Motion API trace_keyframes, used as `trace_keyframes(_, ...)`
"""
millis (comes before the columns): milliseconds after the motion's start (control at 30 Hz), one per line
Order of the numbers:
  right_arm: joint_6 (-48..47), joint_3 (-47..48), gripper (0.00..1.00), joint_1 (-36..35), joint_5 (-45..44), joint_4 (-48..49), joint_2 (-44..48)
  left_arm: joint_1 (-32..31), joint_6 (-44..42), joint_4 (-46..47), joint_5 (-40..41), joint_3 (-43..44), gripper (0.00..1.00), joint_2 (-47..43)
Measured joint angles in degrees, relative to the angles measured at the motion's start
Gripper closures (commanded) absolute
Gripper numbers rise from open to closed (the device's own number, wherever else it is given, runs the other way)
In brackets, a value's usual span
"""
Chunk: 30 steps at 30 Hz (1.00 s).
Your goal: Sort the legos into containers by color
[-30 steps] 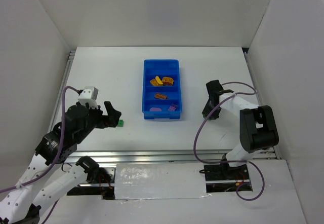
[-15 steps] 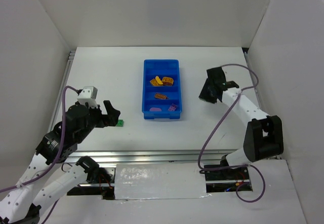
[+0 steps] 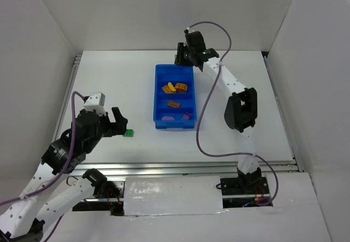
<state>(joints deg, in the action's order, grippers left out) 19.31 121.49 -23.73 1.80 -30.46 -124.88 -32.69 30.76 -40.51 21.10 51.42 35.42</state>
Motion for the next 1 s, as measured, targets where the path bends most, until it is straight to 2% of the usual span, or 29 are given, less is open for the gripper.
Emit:
trace_keyframes(133, -1.8, 4.9, 0.95, 0.1, -0.7, -2.7, -6.7, 0.3, 0.7, 0.0, 0.1, 0.0, 0.0, 0.6)
trace_keyframes(300, -3.6, 4.9, 0.94, 0.1, -1.0, -4.1, -8.5, 0.3, 0.7, 0.0, -0.2, 0.0, 0.0, 2.8)
trace_keyframes(400, -4.0, 4.7, 0.89, 0.1, -1.1, -3.8, -8.5, 0.5, 0.7, 0.0, -0.4, 0.0, 0.0, 3.7)
trace_keyframes(500, -4.1, 4.1, 0.69, 0.1, -1.2, -2.9, -8.5, 0.7, 0.7, 0.1, -0.6, 0.0, 0.0, 4.4)
trace_keyframes(567, -4.2, 4.1, 0.66, 0.1, -1.8, -3.1, -8.6, 0.8, 0.7, 0.1, -0.8, 0.0, 0.0, 4.6)
trace_keyframes(767, -4.6, 4.2, 0.45, 0.1, -2.9, -3.1, -8.6, 1.1, 0.7, 0.2, -1.3, 0.0, 0.0, 5.2)
trace_keyframes(833, -4.8, 4.2, 0.42, 0.1, -2.9, -3.1, -8.6, 1.2, 0.7, 0.2, -1.6, 0.0, 0.0, 5.6)
trace_keyframes(900, -4.9, 4.2, 0.24, 0.0, -2.8, -3.0, -8.6, 1.2, 0.6, 0.2, -1.7, 0.0, 0.01, 6.1)
trace_keyframes(1000, -5.2, 4.2, 0.21, 0.0, -2.6, -2.5, -8.6, 1.3, 0.6, 0.2, -1.9, 0.0, 0.0, 7.0)
